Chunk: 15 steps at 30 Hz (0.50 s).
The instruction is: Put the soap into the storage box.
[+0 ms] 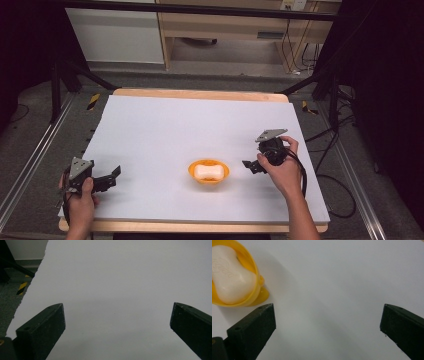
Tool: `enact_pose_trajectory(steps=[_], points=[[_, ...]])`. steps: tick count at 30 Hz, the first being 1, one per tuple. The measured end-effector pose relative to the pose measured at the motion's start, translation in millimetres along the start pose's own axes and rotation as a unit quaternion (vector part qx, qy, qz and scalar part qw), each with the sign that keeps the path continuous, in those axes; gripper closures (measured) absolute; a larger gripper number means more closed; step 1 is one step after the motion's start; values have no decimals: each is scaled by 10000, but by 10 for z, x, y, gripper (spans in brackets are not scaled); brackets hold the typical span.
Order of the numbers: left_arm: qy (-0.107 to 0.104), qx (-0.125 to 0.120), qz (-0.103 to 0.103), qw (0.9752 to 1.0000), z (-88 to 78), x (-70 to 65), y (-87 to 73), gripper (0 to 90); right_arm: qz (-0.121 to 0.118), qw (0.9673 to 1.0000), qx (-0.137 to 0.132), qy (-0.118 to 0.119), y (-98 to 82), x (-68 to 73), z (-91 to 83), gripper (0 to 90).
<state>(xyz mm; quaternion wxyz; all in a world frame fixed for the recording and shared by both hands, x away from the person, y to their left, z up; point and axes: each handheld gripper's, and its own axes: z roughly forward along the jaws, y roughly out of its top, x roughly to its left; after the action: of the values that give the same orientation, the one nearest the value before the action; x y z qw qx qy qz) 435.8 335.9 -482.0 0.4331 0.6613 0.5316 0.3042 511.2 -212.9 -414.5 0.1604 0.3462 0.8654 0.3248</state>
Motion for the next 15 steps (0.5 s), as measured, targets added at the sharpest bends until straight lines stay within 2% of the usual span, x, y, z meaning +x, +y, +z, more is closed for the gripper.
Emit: enact_pose_trajectory(steps=[6, 15], points=[[9, 1, 7, 10000, 1, -1, 0, 0, 52, 9999, 14, -135, -177, -75, -26, 4], [9, 4, 18, 10000, 0, -3, 0, 0, 346, 9991, 63, -242, -471, -204, -113, 4]])
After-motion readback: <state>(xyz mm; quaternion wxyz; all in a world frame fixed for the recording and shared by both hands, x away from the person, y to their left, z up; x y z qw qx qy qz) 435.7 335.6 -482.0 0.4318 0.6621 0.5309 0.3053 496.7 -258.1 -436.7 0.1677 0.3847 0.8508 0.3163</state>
